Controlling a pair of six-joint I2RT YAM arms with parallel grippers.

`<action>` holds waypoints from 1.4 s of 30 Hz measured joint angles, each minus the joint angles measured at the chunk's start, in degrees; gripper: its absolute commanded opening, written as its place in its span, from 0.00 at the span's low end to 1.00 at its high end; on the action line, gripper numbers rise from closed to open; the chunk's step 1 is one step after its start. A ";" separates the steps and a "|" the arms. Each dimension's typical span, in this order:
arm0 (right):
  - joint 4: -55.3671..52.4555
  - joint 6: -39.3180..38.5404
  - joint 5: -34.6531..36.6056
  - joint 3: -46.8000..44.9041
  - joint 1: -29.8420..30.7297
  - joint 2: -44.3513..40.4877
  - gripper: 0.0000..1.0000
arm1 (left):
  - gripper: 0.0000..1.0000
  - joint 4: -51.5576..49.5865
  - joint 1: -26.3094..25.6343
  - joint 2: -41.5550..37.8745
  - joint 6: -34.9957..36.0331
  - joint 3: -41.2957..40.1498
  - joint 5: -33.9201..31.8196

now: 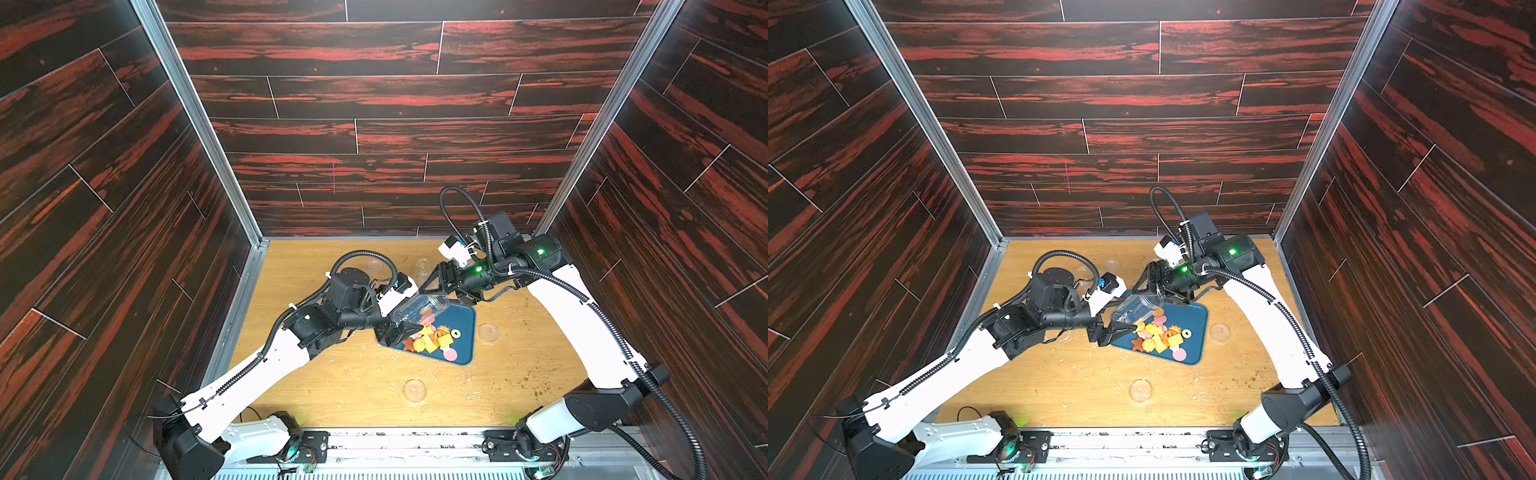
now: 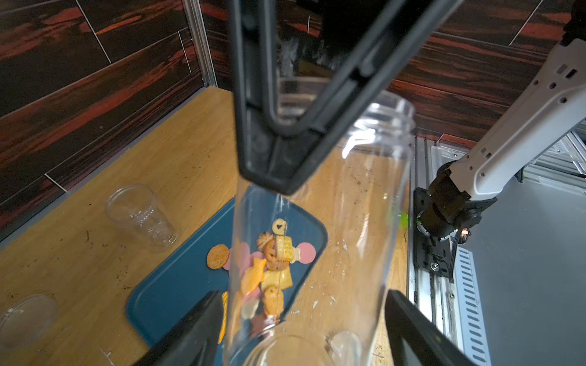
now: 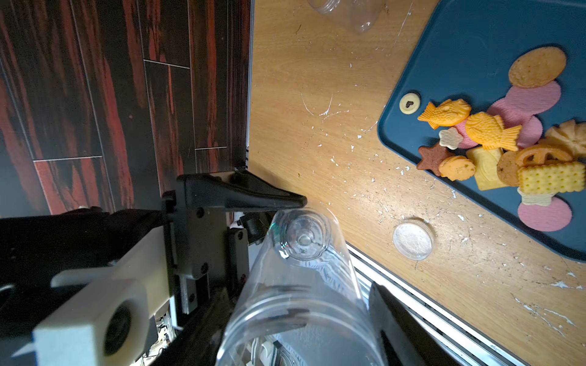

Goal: Pour the cookies out of the jar
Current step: Place the jar at the center of the board.

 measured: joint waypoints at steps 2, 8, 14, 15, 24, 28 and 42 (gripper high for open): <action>-0.15 0.00 0.26 0.00 0.00 0.00 0.71 | 0.83 0.02 0.02 -0.04 -0.02 -0.07 -0.17; -0.85 -0.09 2.16 0.00 0.00 0.00 0.69 | 0.83 0.37 0.02 -1.09 -0.48 -0.98 -1.07; -2.10 -0.44 5.95 -0.63 0.02 -0.02 0.68 | 0.83 0.90 0.17 -3.74 -1.31 -2.05 -3.23; -2.38 -0.48 6.64 -1.05 0.07 -0.02 0.68 | 0.83 1.07 0.24 -4.24 -1.51 -2.25 -3.67; -4.98 -0.52 15.15 -7.13 3.26 -0.07 0.69 | 0.83 1.68 1.05 -9.03 -2.99 -4.59 -8.35; -5.33 -0.37 18.84 -12.66 6.25 -0.37 0.69 | 0.84 1.60 1.27 -11.04 -3.67 -6.19 -10.36; -0.92 2.62 28.50 -33.00 11.17 -2.78 0.70 | 0.85 -1.05 1.36 -15.21 -4.00 -7.26 -13.55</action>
